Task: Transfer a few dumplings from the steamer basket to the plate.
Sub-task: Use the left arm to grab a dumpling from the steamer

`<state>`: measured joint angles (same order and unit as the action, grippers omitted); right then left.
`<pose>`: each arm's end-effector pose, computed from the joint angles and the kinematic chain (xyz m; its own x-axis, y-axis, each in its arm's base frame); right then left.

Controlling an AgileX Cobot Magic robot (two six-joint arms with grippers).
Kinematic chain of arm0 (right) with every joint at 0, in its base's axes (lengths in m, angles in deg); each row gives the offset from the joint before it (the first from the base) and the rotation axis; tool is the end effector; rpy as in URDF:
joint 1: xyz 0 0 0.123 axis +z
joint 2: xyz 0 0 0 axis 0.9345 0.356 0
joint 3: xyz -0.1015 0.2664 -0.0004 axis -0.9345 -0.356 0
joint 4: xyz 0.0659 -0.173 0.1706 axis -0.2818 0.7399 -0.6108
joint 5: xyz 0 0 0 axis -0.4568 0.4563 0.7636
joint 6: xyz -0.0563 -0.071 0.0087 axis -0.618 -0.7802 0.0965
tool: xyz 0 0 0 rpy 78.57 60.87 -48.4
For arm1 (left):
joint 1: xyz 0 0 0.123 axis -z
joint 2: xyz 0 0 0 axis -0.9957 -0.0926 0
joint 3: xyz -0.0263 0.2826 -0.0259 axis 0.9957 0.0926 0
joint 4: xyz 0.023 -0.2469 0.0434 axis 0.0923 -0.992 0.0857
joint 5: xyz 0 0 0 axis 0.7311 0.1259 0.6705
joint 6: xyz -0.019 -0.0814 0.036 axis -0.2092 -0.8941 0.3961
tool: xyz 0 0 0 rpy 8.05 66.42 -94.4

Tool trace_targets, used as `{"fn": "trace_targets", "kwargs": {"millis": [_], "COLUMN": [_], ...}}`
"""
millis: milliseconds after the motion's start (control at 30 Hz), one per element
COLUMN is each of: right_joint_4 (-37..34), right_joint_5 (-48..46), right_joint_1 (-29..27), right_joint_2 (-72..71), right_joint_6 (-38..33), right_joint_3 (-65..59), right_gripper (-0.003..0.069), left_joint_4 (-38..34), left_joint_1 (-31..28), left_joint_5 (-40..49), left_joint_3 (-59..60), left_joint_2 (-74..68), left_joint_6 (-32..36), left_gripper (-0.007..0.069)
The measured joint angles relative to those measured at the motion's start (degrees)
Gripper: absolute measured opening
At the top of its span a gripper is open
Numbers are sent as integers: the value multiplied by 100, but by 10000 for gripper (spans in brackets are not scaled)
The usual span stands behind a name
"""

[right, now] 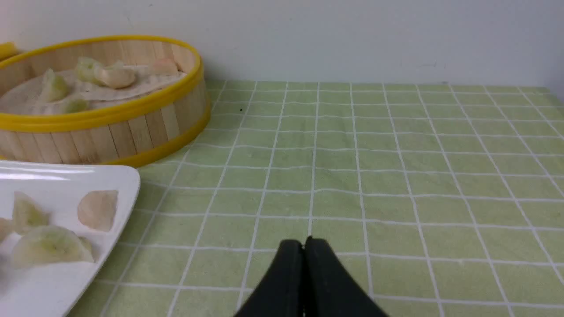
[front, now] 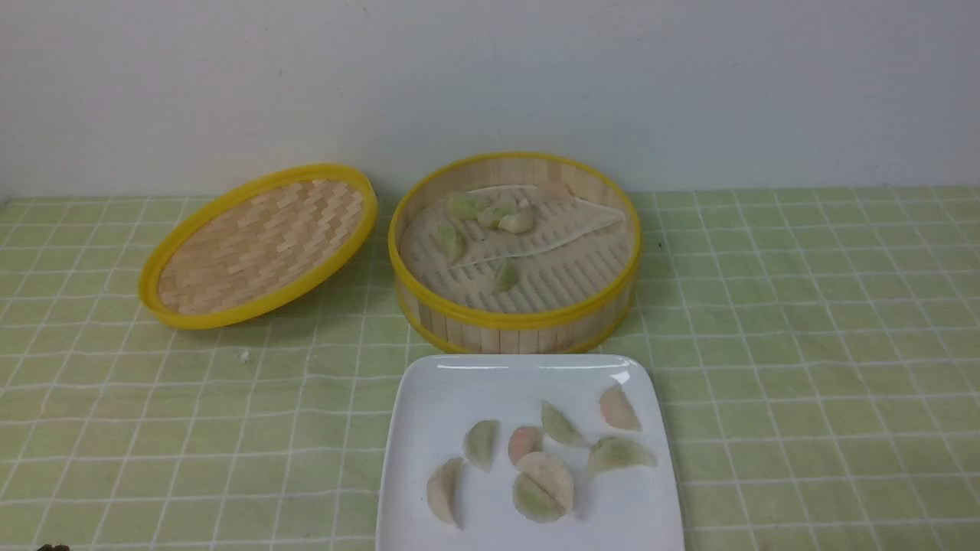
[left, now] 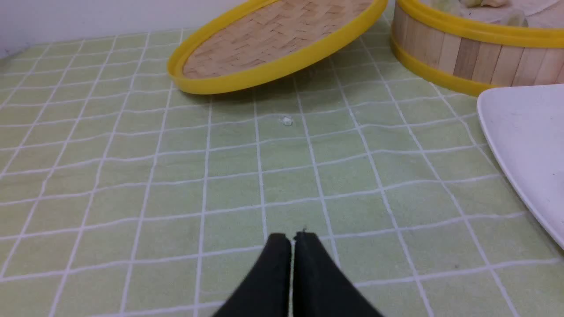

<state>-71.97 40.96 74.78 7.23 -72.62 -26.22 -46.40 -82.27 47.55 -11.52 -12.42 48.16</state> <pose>0.0524 0.0036 0.1716 -0.3005 0.0338 -0.9532 -0.0629 0.9965 0.0551 0.0523 -0.0046 0.1703 -0.3051 0.0294 -0.9519 0.0726 0.9973 0.0075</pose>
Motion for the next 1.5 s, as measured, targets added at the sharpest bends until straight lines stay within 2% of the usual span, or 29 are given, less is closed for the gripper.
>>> {"fn": "trace_targets", "kwargs": {"millis": [233, 333, 433, 633, 667, 733, 833, 967, 1167, 1233, 1367, 1500], "right_joint_4": [0, 0, 0, 0, 0, 0, 0, 0, 0, 0, 0, 0], "right_joint_5": [0, 0, 0, 0, 0, 0, 0, 0, 0, 0, 0, 0], "right_joint_1": [0, 0, 0, 0, 0, 0, 0, 0, 0, 0, 0, 0], "right_joint_2": [0, 0, 0, 0, 0, 0, 0, 0, 0, 0, 0, 0], "right_joint_6": [0, 0, 0, 0, 0, 0, 0, 0, 0, 0, 0, 0], "right_joint_3": [0, 0, 0, 0, 0, 0, 0, 0, 0, 0, 0, 0], "right_gripper": [-15, -15, -15, -15, -15, -15, -15, -15, -15, -15, -15, -15], "left_joint_4": [-147, -711, -1572, -2651, -2918, -3169, -3294, -2842, -2514, -2478, -2434, -2288], "left_joint_1": [0, 0, 0, 0, 0, 0, 0, 0, 0, 0, 0, 148], "left_joint_5": [-54, -382, -852, -1818, -2262, -2592, -2528, -1209, 2026, 2771, 3658, 3753], "left_joint_3": [0, 17, 17, 17, 17, -70, -619, -2325, -4807, -5427, -6512, -7137], "left_joint_2": [0, 0, 0, 0, 0, 0, -15, -1016, -3736, -4572, -6192, -7230], "left_joint_6": [-109, -436, -768, -875, -887, -930, -928, -475, 233, 547, 1095, 1273], "left_gripper": [-6, -6, -6, -6, -6, -6, -6, -6, -6, -6, -6, -6]}}
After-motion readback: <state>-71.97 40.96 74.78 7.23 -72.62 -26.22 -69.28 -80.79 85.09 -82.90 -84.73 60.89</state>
